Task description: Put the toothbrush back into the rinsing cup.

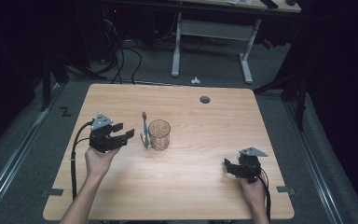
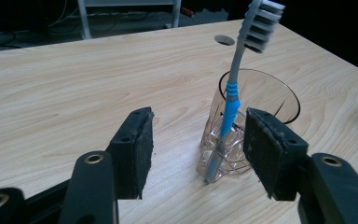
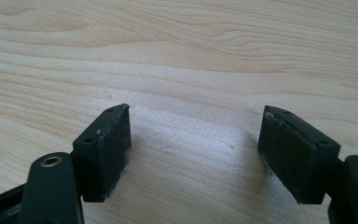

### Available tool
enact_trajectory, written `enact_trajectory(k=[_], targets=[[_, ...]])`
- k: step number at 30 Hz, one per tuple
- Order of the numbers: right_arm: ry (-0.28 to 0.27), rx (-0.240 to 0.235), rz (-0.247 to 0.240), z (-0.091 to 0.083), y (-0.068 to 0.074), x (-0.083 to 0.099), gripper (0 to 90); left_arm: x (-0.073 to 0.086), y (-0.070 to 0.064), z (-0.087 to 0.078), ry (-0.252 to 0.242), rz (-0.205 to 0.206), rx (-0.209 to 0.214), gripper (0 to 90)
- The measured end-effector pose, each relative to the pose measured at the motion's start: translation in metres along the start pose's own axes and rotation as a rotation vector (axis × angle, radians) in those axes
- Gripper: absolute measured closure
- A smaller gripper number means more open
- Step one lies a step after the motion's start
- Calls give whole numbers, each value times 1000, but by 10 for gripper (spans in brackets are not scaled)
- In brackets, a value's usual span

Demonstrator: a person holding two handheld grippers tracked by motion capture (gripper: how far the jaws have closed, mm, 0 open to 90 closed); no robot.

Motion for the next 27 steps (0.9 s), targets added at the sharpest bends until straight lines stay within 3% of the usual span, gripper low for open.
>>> enact_trajectory(k=[27], targets=[[0,1,0,0,0,0,256,26,18,-25,-11,-69,-60,431]])
Point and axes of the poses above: each handheld gripper's, and its own axes: z roughly forward along the jaws, x roughly out of its underside, y roughly to its left, the point moved 3 cm from there along z, roughly forward along the jaws, and after that the axes turned 8 degrees about z, right-handed, at the moved point
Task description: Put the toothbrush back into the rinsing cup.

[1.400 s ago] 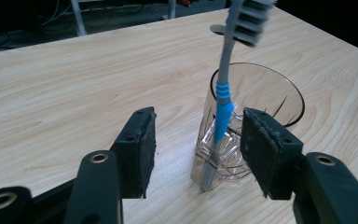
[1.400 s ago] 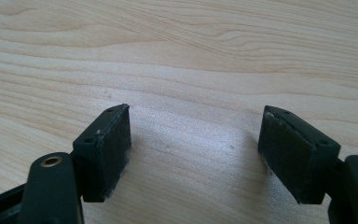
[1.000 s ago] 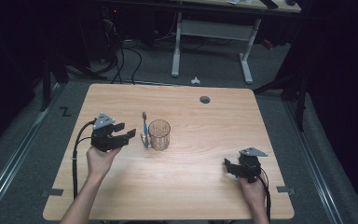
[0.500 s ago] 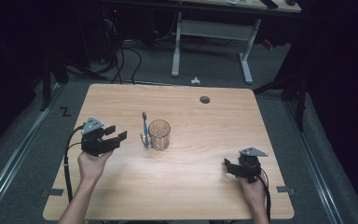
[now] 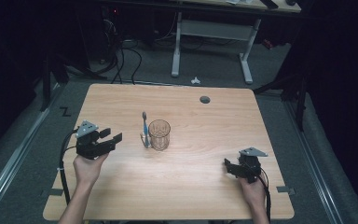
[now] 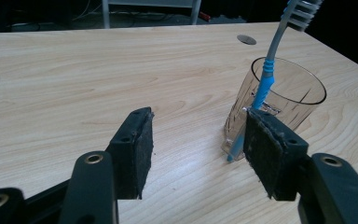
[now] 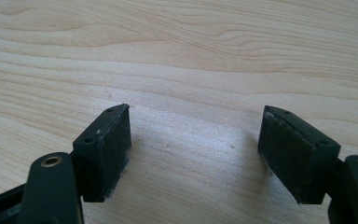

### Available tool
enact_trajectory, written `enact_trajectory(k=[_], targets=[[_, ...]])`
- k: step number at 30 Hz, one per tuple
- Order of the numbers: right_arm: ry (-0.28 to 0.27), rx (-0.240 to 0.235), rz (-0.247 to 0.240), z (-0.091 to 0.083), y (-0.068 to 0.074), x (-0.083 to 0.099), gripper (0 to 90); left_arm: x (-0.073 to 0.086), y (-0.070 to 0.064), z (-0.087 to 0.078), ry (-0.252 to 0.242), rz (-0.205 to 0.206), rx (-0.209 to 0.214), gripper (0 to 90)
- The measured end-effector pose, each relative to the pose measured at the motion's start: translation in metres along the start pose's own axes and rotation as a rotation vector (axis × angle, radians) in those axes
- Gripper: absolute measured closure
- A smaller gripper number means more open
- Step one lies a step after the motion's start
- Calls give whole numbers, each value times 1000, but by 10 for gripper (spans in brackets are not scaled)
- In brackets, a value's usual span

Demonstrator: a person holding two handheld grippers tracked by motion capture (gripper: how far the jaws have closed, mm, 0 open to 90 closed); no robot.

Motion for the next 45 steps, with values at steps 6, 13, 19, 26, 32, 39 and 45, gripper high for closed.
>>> enact_trajectory(k=[6,13,19,26,32,39,45], targets=[[0,0,0,0,0,0,256,8,3,-3,7,-15,-4,431],[0,0,1,0,0,0,256,16,5,-4,17,-23,-9,431],[1,0,0,0,0,0,256,23,6,-5,28,-30,-15,431],[2,0,1,0,0,0,256,33,6,-5,43,-40,-16,430],[2,0,1,0,0,0,256,40,6,-5,60,-43,-22,429],[1,0,1,0,0,0,256,48,7,-4,72,-58,-23,428],[1,0,1,0,0,0,256,56,7,-3,83,-70,-26,428]])
Point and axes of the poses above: each handheld gripper's, and its own axes: z roughly forward along the jaws, x roughly out of its underside, y roughly to its left, the point moved 3 cm from there along z, roughly forward along the jaws, and after that the axes turned 8 degrees about z, right-handed, at the moved point
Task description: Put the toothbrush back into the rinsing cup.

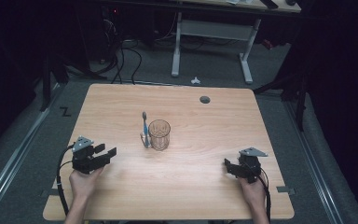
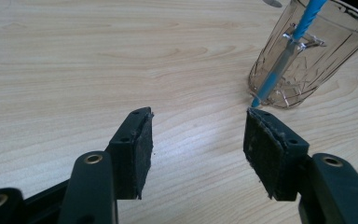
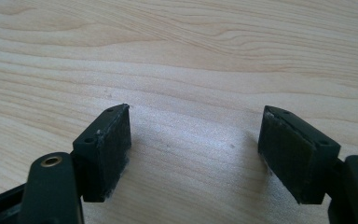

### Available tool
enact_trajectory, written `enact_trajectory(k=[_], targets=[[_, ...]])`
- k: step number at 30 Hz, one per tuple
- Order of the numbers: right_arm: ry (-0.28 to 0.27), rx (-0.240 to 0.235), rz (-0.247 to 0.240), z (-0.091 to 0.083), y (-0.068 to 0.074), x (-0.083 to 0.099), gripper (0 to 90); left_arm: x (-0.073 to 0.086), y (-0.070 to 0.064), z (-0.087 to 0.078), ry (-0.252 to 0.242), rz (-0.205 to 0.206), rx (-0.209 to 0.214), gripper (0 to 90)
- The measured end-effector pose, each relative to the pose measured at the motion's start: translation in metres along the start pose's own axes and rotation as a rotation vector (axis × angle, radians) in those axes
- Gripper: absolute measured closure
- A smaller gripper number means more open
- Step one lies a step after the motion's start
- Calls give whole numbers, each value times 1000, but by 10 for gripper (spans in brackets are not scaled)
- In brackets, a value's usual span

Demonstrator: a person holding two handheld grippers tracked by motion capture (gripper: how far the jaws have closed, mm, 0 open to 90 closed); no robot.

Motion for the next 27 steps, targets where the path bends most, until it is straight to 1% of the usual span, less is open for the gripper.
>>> enact_trajectory(k=[7,22,27], targets=[[0,1,-1,0,0,0,256,7,0,3,14,-8,-4,428],[-1,2,-1,0,0,0,256,17,-3,14,57,7,-30,424],[-1,1,-1,0,0,0,256,18,-5,18,62,4,-22,424]])
Point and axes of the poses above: each handheld gripper's, and its own axes: z roughly forward along the jaws, x roughly out of its underside, y roughly to its left, the point moved 3 cm from there along z, roughly forward along the jaws, and after that the axes turned 8 degrees about z, right-handed, at the moved point
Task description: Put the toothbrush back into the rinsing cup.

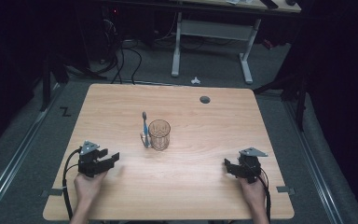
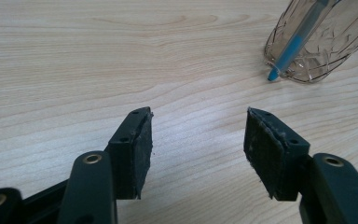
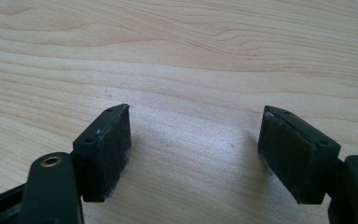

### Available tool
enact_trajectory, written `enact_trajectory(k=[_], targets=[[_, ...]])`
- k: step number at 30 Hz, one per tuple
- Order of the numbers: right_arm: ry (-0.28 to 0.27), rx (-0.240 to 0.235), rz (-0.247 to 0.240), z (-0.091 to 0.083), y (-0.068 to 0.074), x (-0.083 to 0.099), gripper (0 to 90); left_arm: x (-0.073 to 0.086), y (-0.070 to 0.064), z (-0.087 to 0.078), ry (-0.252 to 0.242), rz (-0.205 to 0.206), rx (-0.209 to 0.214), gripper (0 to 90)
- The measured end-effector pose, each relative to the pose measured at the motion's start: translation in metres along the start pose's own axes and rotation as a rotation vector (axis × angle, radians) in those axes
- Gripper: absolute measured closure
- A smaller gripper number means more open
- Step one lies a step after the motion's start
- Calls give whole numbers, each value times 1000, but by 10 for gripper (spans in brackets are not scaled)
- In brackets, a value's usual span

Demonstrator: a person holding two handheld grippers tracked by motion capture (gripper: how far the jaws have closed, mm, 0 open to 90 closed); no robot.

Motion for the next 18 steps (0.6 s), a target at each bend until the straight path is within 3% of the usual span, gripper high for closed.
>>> enact_trajectory(k=[18], targets=[[0,1,0,0,0,0,256,5,-3,15,30,18,-34,422]])
Point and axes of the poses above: each handheld gripper's, and its own axes: z roughly forward along the jaws, x roughly out of its underside, y roughly to its left, the point moved 3 cm from there along z, roughly forward along the jaws, and after that the axes turned 8 degrees about z, right-handed, at the moved point
